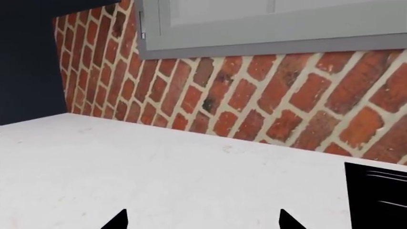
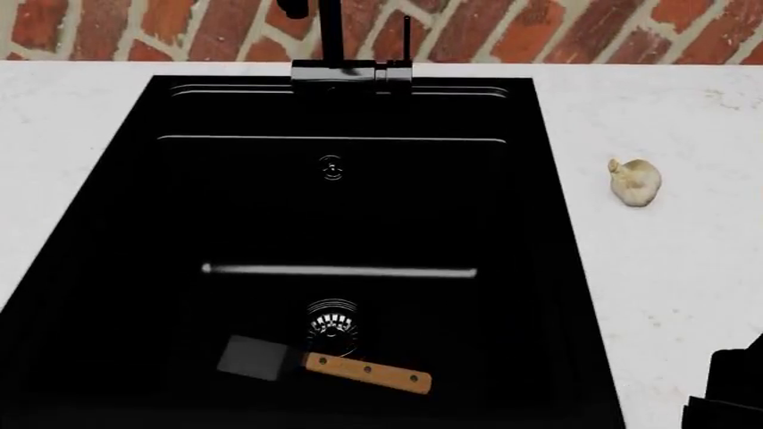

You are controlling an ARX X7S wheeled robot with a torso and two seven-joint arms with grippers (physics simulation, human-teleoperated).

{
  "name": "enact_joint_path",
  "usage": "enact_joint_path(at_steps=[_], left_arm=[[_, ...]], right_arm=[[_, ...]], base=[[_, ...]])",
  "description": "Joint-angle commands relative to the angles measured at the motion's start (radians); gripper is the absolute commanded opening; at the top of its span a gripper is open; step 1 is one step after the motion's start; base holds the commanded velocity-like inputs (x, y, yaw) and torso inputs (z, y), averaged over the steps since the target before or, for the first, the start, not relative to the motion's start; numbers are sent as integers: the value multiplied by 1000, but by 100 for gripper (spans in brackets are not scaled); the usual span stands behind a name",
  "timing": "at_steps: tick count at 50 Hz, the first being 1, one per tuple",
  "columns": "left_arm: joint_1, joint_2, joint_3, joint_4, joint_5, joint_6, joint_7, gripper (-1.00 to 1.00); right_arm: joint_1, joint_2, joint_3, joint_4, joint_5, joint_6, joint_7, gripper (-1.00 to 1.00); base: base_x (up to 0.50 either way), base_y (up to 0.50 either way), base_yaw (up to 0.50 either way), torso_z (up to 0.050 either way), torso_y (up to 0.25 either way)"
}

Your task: Pick the ginger from the counter and place it in the sink

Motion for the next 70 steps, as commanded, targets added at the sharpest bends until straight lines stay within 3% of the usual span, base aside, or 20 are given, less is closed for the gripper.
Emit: enact_joint_path(at_steps=[1, 29, 45, 70], left_arm=[[11, -2, -5, -9, 1, 10, 1, 100], [19, 1, 11, -24, 4, 24, -9, 100], [19, -2, 16, -24, 1, 20, -13, 100], [28, 0, 26, -32, 0, 29, -18, 100]], right_arm=[[-95, 103, 110, 68, 280, -10, 213, 100], [-262, 36, 189, 94, 233, 8, 105, 100], [-270, -57, 139, 78, 114, 3, -39, 100], [-239, -58, -4, 138, -82, -31, -169, 100]], base=[[0, 0, 0, 0, 0], [0, 0, 0, 0, 0], [0, 0, 0, 0, 0], [0, 0, 0, 0, 0]])
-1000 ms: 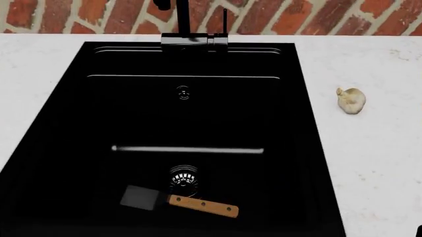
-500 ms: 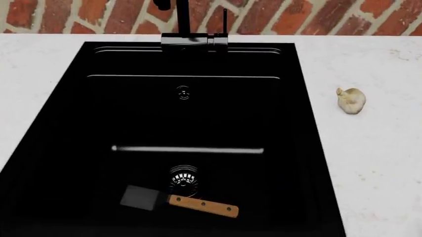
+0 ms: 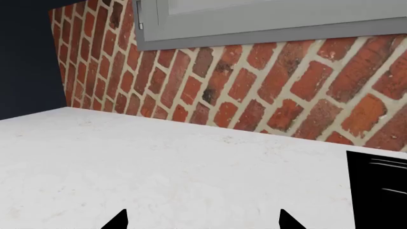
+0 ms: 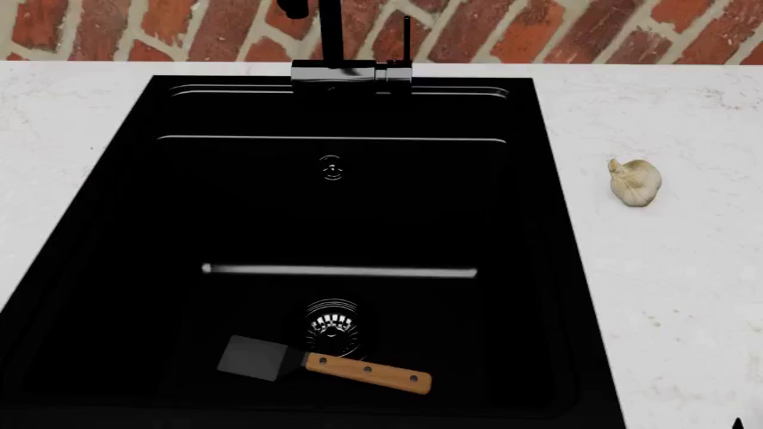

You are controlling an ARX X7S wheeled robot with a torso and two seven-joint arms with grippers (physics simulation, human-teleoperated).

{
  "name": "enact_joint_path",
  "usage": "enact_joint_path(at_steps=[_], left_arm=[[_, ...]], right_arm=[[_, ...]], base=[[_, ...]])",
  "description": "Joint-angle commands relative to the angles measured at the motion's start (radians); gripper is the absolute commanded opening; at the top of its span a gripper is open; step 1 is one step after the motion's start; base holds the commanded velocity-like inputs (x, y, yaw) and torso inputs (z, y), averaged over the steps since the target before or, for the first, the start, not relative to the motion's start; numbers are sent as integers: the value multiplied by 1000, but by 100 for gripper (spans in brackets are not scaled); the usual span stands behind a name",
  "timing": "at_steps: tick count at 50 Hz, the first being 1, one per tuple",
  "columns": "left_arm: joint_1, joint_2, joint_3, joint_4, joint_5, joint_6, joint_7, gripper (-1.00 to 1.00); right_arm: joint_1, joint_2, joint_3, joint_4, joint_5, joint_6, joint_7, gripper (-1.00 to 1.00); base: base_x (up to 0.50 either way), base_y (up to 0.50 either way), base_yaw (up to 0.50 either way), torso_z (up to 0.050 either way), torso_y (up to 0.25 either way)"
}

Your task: Pick the ginger from the counter and place it in the sink

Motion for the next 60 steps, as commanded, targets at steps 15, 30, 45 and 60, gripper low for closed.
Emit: enact_joint_path(at_steps=[15, 30, 45, 60], left_arm=[[7, 3, 17, -14, 1, 11, -7, 100], [10, 3, 16, -17, -2, 14, -9, 100], [16, 1, 5, -7, -13, 10, -8, 100], [17, 0, 0, 5, -21, 4, -11, 100]], right_arm=[[-35, -11, -122, 73, -194, -65, -128, 100], [-119, -35, -163, 103, -319, -152, -216, 100], [-131, -27, -184, 101, -341, -173, -229, -100], [115, 68, -262, 20, -163, -82, -100, -100]], base=[[0, 0, 0, 0, 0], [0, 0, 0, 0, 0], [1, 0, 1, 0, 0], [0, 0, 0, 0, 0]])
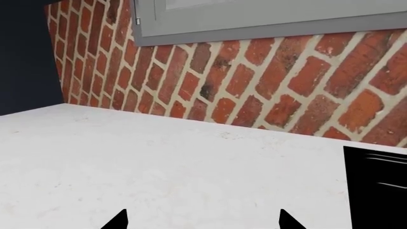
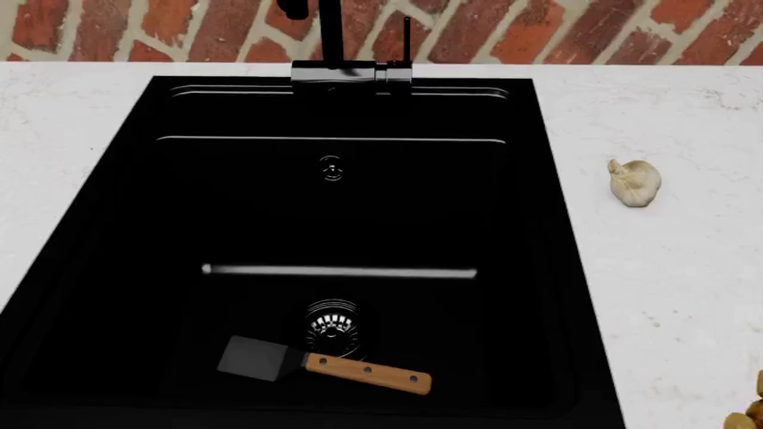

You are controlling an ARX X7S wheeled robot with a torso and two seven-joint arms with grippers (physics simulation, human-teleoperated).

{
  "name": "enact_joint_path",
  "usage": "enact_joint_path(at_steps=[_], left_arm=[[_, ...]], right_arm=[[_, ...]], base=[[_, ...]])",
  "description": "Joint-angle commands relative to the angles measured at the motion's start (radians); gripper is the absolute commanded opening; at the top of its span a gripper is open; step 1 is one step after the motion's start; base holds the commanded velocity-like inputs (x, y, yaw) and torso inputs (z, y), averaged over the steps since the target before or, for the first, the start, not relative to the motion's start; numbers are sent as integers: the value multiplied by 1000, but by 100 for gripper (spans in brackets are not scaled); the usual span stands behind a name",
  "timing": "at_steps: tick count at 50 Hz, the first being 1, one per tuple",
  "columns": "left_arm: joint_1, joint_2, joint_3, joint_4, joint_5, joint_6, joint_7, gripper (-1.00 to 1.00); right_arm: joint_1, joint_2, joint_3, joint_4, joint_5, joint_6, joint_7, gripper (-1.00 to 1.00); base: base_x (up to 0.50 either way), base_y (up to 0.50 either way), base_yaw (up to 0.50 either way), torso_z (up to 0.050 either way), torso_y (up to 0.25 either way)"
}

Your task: Pick the ginger from the counter and place it in the sink

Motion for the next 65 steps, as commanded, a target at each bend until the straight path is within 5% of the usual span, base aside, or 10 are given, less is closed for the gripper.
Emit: enact_joint_path(at_steps=[1, 9, 16, 42, 65], left_arm=[[0, -1, -4, 8, -7, -5, -2, 100], [-7, -4, -2, 1, -10, -1, 0, 100], [-2, -3, -7, 3, -12, 3, -1, 100], [-7, -3, 10, -13, -16, 21, 2, 100], [0, -1, 19, -37, -17, 49, 7, 100]], right_arm=[[222, 70, -78, -26, 173, 89, 116, -100], [681, 53, -438, 135, 146, 173, 72, -100], [854, 14, -658, 256, -27, 124, -75, -100], [1131, -147, -923, 596, -194, 7, -329, -100], [1376, -347, -1201, 1139, -384, -106, -630, -100]], base=[[0, 0, 0, 0, 0], [1, 0, 0, 0, 0], [0, 0, 0, 0, 0], [0, 0, 0, 0, 0], [0, 0, 0, 0, 0]])
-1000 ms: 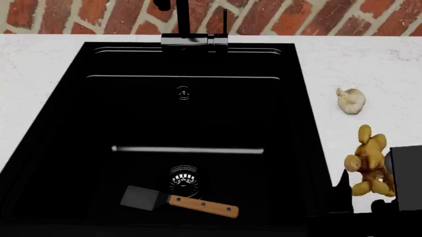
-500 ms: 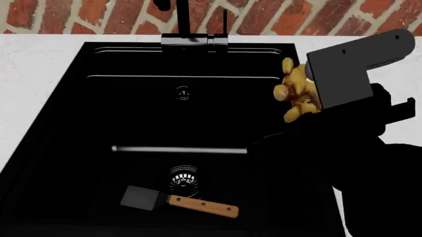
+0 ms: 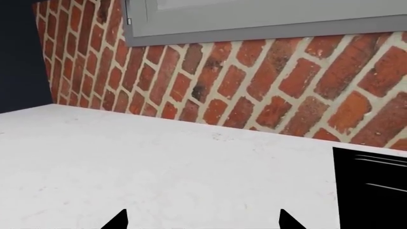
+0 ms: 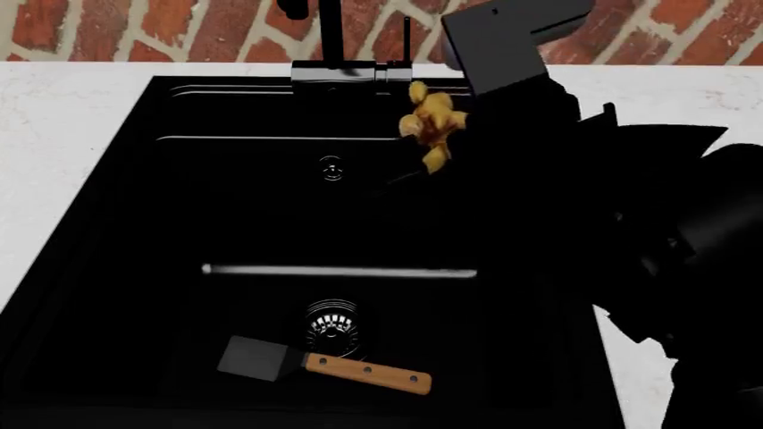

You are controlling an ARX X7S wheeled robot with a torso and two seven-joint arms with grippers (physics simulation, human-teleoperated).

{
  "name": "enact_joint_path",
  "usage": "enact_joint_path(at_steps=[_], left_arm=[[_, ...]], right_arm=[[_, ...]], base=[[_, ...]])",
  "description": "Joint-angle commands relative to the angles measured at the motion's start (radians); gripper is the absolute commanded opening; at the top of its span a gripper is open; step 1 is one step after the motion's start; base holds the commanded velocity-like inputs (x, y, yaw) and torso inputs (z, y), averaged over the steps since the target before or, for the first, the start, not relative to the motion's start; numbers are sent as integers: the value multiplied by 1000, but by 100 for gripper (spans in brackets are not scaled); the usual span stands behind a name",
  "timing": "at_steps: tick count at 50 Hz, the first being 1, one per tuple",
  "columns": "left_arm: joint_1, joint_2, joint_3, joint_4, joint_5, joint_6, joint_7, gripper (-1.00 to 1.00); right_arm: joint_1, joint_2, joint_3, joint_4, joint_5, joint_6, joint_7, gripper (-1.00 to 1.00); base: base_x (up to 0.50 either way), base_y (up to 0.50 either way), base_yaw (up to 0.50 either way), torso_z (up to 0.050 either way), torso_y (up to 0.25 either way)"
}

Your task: Pick the ginger from the counter and place it in the sink

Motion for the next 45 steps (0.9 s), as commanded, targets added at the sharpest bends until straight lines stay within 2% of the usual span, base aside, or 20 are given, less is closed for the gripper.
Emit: enact_joint_path(at_steps=[1, 4, 7, 8, 11, 27, 33, 45], left_arm=[[6, 1, -1, -5, -2, 11, 2, 100], [10, 3, 1, -9, -1, 18, 3, 100], [12, 5, 3, -10, -1, 23, 3, 100], [12, 4, 3, -8, -3, 22, 4, 100], [10, 2, 2, -2, -4, 17, 1, 100], [13, 2, 11, -6, -5, 24, 0, 100], [22, 2, 12, -11, -4, 33, 3, 100], [28, 0, 3, -7, -11, 30, 2, 100]], right_arm=[[105, -88, -136, 244, -107, -57, -148, -100], [123, -114, -173, 310, -132, -75, -184, -100], [138, -155, -141, 402, -105, -55, -193, -100], [148, -162, -197, 412, -139, -80, -234, -100], [166, -198, -200, 507, -154, -92, -239, -100], [182, -306, -413, 733, -260, -125, -433, -100], [145, -311, -477, 717, -279, -115, -470, -100], [117, -313, -507, 725, -281, -107, -496, -100]], base=[[0, 0, 0, 0, 0], [0, 0, 0, 0, 0], [0, 0, 0, 0, 0], [0, 0, 0, 0, 0], [0, 0, 0, 0, 0], [1, 0, 0, 0, 0], [0, 0, 0, 0, 0], [0, 0, 0, 0, 0]])
